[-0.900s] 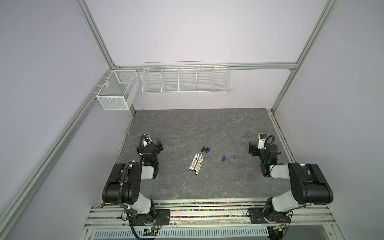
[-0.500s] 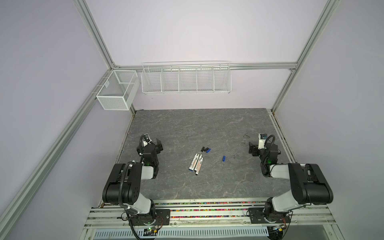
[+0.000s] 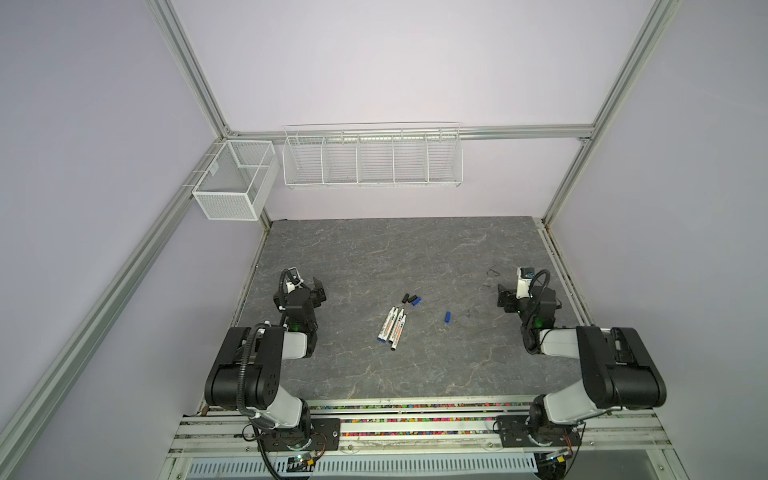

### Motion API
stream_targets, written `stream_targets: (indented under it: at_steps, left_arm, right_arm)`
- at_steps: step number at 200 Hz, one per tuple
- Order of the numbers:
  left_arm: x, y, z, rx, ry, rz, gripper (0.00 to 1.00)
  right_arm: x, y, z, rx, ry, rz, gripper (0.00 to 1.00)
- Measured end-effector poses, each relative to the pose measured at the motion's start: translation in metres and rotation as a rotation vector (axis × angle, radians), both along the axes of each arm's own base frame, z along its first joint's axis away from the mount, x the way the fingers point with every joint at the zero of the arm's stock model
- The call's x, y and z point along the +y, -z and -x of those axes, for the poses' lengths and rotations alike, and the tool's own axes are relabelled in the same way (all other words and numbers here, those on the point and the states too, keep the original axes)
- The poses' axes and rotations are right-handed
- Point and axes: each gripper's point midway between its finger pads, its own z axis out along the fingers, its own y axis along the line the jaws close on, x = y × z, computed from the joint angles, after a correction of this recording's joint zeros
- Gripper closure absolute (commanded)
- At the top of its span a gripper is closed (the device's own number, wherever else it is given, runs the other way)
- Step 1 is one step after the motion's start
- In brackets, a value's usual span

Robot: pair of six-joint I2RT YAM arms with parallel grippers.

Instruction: Insert the pens into the pen caps

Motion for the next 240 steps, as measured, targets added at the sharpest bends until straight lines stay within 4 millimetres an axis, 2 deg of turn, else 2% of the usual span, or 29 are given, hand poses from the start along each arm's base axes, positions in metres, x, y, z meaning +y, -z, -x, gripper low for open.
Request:
stream_targets:
  at_steps: [123,132,144,154,162,170,176,191,202,212,225,240]
  left_arm:
    - [-0.001,0.0,0.0,0.003,0.006,-0.005,0.01]
    - [-0.005,0.001,0.001,0.023,0.02,-0.016,0.01]
    - [-0.017,-0.007,0.0,0.055,0.048,-0.044,0.01]
    - [-0.031,-0.024,-0.006,0.065,0.079,-0.059,0.01]
    - [-0.044,-0.041,-0.011,0.055,0.103,-0.058,0.0]
    - [-0.055,-0.062,-0.015,0.035,0.114,-0.049,0.01]
    - [-0.063,-0.078,-0.014,0.02,0.112,-0.045,0.0]
    - [-0.084,-0.103,-0.005,0.004,0.121,-0.026,0.0]
    - [-0.098,-0.106,0.004,0.025,0.15,0.001,0.0]
    - [-0.109,-0.1,0.015,0.071,0.181,0.043,0.0]
    - [-0.117,-0.088,0.027,0.131,0.208,0.095,0.01]
    - [-0.134,-0.065,0.042,0.227,0.265,0.162,0.02]
  right_arm:
    - [0.001,0.0,0.0,0.0,0.0,0.002,0.12]
    - [0.002,0.001,0.0,0.004,-0.001,0.005,0.07]
    - [0.005,0.0,-0.002,0.021,-0.006,0.01,0.0]
    - [0.008,-0.001,-0.005,0.064,-0.009,0.025,0.09]
    - [0.011,-0.011,-0.013,0.075,-0.009,0.026,0.13]
    - [0.012,-0.024,-0.022,0.083,-0.002,0.028,0.14]
    - [0.015,-0.042,-0.032,0.071,0.009,0.015,0.14]
    - [0.024,-0.078,-0.039,0.021,0.022,-0.038,0.15]
    - [0.033,-0.094,-0.035,0.0,0.023,-0.084,0.15]
    - [0.046,-0.1,-0.029,0.009,0.014,-0.13,0.15]
    - [0.062,-0.097,-0.024,0.045,-0.005,-0.167,0.15]
    - [0.082,-0.087,-0.017,0.101,-0.039,-0.19,0.15]
